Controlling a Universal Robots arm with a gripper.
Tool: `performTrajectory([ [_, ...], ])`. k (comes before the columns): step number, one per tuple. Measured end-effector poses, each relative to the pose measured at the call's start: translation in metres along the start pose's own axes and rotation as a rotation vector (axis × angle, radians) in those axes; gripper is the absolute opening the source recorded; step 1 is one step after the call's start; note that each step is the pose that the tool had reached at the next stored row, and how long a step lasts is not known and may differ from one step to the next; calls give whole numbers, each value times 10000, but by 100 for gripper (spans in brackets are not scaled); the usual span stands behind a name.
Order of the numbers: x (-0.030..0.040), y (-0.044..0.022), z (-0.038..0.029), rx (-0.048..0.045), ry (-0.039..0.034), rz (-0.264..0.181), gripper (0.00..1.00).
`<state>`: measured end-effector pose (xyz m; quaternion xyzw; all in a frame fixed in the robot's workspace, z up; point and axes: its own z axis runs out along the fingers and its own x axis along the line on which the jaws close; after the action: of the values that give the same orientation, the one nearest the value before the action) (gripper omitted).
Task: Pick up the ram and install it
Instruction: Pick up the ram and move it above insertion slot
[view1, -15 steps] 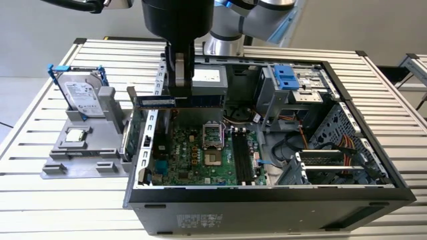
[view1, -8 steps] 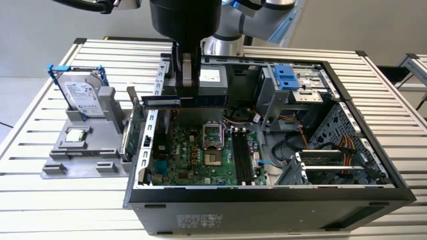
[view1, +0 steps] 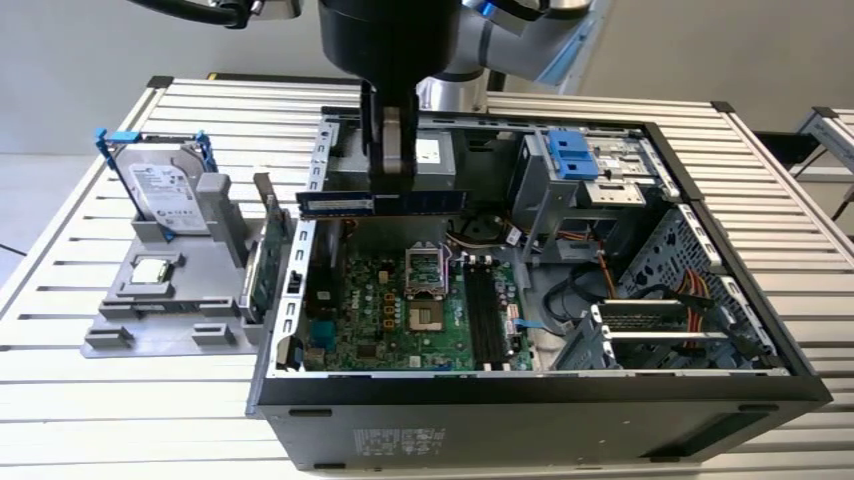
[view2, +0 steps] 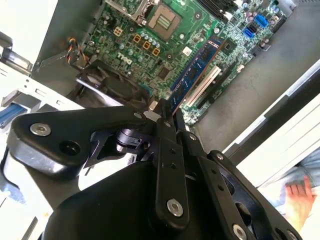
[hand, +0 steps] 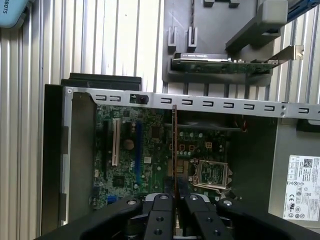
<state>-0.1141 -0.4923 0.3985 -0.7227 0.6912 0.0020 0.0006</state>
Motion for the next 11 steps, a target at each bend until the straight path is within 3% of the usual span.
performTrajectory([
  [11, 6, -136, 0, 0, 0, 0, 0],
])
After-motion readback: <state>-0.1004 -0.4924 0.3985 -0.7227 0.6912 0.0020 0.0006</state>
